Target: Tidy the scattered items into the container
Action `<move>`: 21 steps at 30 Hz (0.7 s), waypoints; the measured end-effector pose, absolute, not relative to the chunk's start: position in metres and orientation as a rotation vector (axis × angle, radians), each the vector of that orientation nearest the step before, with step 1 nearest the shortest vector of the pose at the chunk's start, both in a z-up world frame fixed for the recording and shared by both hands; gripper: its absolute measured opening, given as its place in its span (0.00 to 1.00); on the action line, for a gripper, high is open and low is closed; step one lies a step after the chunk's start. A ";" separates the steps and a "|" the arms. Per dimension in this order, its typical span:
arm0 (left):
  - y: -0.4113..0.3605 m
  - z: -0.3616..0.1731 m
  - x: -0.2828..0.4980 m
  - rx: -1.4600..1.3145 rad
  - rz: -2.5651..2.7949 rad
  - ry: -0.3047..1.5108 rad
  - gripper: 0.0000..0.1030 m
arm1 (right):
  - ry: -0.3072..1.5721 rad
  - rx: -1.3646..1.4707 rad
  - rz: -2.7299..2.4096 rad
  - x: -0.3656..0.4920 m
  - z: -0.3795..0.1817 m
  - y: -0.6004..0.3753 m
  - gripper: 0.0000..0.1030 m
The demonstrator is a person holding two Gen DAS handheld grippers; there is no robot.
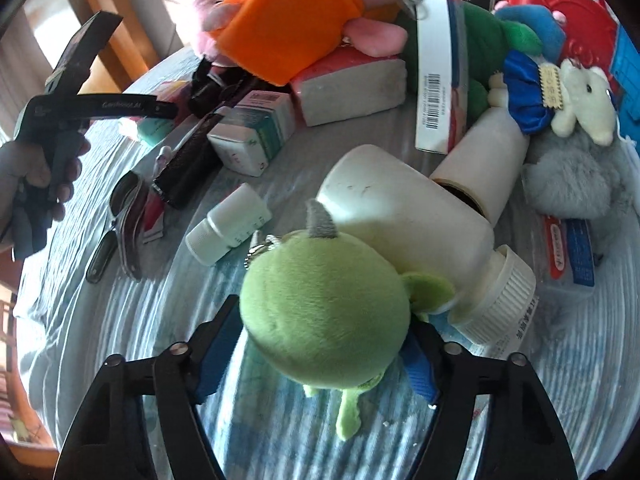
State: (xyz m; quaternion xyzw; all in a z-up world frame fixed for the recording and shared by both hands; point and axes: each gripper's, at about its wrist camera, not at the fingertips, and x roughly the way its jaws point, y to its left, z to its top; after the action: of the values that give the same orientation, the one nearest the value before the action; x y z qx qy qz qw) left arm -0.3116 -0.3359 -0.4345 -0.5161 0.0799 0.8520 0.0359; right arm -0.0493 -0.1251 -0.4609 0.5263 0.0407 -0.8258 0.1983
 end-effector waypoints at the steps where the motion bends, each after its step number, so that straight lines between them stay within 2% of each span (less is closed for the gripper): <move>1: -0.334 -0.437 -0.312 -1.598 2.613 0.268 0.73 | 0.114 1.472 -2.309 -0.050 -0.460 -0.126 0.70; 3: -0.331 -0.439 -0.312 -1.603 2.617 0.287 0.68 | 0.123 1.476 -2.304 -0.050 -0.459 -0.127 0.68; 4: -0.332 -0.438 -0.311 -1.601 2.620 0.256 0.66 | 0.123 1.478 -2.302 -0.051 -0.458 -0.128 0.63; 7: -0.333 -0.435 -0.308 -1.595 2.612 0.192 0.64 | 0.140 1.480 -2.288 -0.050 -0.455 -0.130 0.59; 21: -0.346 -0.399 -0.265 -1.553 2.703 0.076 0.63 | 0.182 1.405 -2.248 -0.034 -0.420 -0.146 0.59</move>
State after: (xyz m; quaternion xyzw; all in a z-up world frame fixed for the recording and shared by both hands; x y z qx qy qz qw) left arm -0.2653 -0.3455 -0.3990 -0.4978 0.0244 0.8668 0.0116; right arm -0.0339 -0.1465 -0.4197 0.5133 0.0666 -0.8213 0.2400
